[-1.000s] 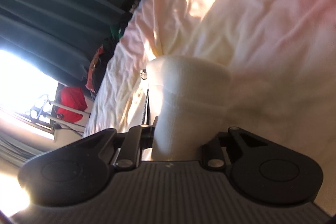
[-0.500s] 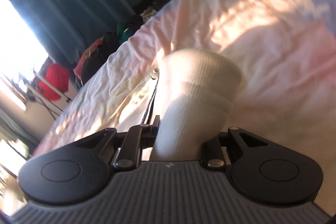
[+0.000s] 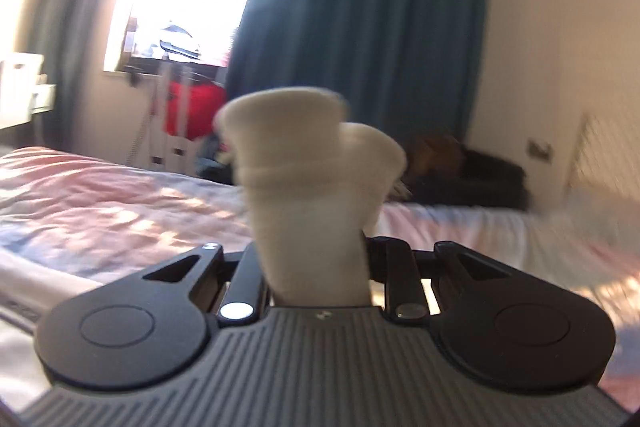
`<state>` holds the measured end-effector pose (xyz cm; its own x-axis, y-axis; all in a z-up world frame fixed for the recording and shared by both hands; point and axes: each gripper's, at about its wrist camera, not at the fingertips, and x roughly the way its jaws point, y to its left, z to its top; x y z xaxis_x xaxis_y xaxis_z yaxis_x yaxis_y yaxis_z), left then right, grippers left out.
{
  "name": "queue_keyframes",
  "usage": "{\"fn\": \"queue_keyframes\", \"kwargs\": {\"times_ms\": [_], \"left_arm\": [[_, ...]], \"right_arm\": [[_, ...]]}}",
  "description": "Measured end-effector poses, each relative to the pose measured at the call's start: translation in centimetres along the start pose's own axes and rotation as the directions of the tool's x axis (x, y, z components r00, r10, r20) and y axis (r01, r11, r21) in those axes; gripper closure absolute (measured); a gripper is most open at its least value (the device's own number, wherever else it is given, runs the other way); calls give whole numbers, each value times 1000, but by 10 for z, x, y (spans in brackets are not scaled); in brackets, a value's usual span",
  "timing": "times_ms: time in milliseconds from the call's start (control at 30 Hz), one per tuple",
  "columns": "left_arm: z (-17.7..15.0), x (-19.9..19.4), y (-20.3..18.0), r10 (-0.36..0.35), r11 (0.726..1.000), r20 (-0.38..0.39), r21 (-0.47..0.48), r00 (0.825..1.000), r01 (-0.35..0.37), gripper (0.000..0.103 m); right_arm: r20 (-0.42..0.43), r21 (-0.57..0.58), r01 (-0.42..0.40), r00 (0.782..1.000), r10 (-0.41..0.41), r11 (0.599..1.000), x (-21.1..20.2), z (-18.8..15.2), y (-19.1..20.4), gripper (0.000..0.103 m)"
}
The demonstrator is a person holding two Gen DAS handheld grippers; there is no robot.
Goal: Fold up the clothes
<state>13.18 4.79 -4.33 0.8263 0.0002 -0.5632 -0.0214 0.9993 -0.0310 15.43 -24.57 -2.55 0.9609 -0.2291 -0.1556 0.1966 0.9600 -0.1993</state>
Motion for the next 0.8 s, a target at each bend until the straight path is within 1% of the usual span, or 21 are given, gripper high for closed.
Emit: {"fn": "queue_keyframes", "kwargs": {"times_ms": [67,133,200,333,433,533,567,600,667,767,800], "left_arm": [[4,-2,9,-14,999,3,-29,1000,14,14],[7,-4,16,-20,999,14,-45,1000,21,14],[10,-5,21,-19,998,23,-52,1000,21,14],[13,-4,28,-21,997,29,-73,999,23,14],[14,-3,34,-31,995,36,-99,999,34,14],[16,-3,40,-60,991,48,-121,997,65,14],[16,-2,40,-61,990,52,-120,997,67,14],[15,-2,41,-61,991,55,-120,997,67,14],[15,0,43,-60,990,54,-125,997,67,14],[13,4,49,-56,987,37,-146,998,61,13],[12,6,51,-54,986,31,-153,998,59,13]], "right_arm": [[28,-100,-64,997,67,993,-20,-2,42,81],[28,-207,-145,988,154,968,-37,-13,81,81],[-18,-312,-244,968,250,918,-51,-34,116,81],[-165,-458,-383,923,346,802,-62,-82,164,81],[-193,-454,-389,921,338,801,-57,-93,165,81],[-164,-394,-388,922,352,833,-58,-80,156,80],[-158,-382,-395,919,362,836,-62,-76,163,80],[-154,-372,-403,915,372,836,-66,-72,169,80],[-179,-367,-429,903,390,826,-63,-72,177,79],[-221,-323,-451,891,397,832,-54,-75,184,77],[-234,-324,-469,881,411,822,-56,-72,183,76]]}}
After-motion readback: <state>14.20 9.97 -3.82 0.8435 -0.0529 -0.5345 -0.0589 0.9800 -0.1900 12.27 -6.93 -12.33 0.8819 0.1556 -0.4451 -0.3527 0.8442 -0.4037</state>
